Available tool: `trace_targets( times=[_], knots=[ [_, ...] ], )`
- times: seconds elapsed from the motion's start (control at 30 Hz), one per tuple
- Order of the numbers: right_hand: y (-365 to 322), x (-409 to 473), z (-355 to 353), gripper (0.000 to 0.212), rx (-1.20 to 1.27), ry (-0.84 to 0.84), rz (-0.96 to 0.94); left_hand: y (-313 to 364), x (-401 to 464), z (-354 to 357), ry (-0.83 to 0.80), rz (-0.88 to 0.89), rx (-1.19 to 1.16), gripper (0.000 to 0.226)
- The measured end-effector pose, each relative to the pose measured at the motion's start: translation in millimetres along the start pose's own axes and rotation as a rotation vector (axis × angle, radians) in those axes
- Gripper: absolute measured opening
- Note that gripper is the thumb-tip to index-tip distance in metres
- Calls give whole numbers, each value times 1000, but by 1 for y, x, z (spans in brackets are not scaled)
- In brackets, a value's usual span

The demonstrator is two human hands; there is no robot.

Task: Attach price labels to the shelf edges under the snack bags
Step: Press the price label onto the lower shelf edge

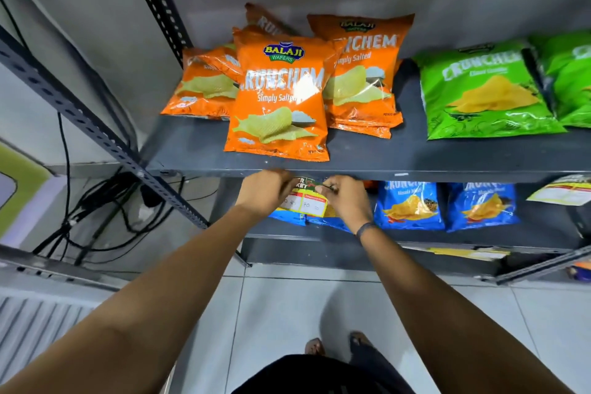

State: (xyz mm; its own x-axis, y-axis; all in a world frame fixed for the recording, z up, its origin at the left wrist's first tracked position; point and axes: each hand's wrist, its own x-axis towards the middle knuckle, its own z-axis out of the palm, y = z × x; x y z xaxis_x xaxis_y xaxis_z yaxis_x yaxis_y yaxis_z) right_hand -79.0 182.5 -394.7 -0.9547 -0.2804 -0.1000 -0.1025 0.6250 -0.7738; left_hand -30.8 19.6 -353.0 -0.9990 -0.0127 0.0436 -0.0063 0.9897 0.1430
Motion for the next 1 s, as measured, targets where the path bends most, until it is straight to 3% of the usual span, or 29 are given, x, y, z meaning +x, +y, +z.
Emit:
trace_targets(
  times=[0.17, 0.33, 0.63, 1.0],
  knots=[
    [-26, -8, -15, 23, -608, 35, -158, -4, 2, 2, -113, -20, 273, 45],
    [-37, -2, -21, 18, -883, 8, -242, 10, 16, -3, -157, -83, 350, 35],
    [-38, -5, -28, 23, -859, 46, -243, 10, 15, -5, -108, -107, 382, 29],
    [-48, -2, -37, 29, -848, 64, -242, 21, 28, -20, -58, -121, 381, 48]
  ],
)
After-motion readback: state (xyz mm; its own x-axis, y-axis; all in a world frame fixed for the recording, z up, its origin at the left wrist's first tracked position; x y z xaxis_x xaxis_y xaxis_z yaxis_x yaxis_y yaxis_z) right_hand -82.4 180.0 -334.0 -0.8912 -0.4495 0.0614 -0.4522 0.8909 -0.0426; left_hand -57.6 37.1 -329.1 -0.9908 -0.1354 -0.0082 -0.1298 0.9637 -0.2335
